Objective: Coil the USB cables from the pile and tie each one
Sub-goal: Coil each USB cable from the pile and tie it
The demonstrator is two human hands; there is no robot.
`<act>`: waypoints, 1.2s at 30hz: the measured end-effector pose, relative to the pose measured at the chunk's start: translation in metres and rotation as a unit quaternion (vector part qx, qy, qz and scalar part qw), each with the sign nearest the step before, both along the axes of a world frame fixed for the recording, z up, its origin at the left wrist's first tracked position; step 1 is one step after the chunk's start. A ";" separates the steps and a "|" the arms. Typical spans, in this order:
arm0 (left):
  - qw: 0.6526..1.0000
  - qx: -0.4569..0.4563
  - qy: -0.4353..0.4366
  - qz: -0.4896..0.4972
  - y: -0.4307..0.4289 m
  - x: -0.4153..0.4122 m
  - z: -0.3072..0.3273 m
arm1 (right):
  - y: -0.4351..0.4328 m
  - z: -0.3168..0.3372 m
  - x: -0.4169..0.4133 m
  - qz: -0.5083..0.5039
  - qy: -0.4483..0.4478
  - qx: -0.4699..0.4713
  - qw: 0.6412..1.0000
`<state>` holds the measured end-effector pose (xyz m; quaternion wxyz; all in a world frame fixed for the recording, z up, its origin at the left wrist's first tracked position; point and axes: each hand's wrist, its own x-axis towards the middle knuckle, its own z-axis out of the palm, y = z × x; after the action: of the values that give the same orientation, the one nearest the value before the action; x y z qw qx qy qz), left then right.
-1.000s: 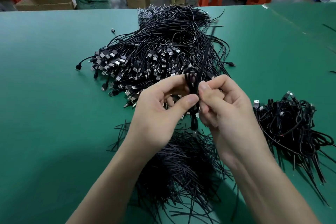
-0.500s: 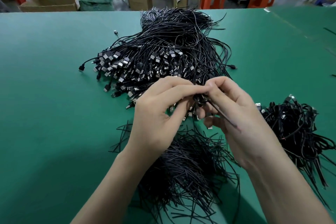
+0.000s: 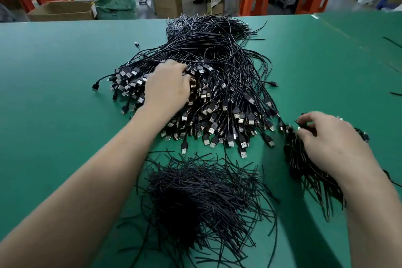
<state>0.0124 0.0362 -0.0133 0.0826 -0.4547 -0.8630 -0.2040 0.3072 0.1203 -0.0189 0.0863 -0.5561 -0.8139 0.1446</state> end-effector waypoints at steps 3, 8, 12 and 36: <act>0.997 -0.075 0.005 0.032 0.024 -0.018 0.002 | 0.004 0.002 0.005 -0.001 -0.042 -0.035 0.998; 0.992 -0.107 -0.015 0.064 0.046 -0.035 0.001 | 0.003 0.005 0.005 0.000 -0.044 -0.051 0.998; 0.993 -0.101 -0.024 0.062 0.054 -0.043 0.004 | 0.000 0.006 0.002 0.027 -0.035 -0.025 0.999; 0.983 -0.173 -0.048 0.041 0.032 -0.030 0.024 | -0.033 0.012 -0.031 0.197 0.113 -0.083 0.970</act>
<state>-0.0181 0.0679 0.0109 -0.0307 -0.4162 -0.9061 -0.0696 0.2762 0.0872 -0.0068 0.1010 -0.3702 -0.8775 0.2877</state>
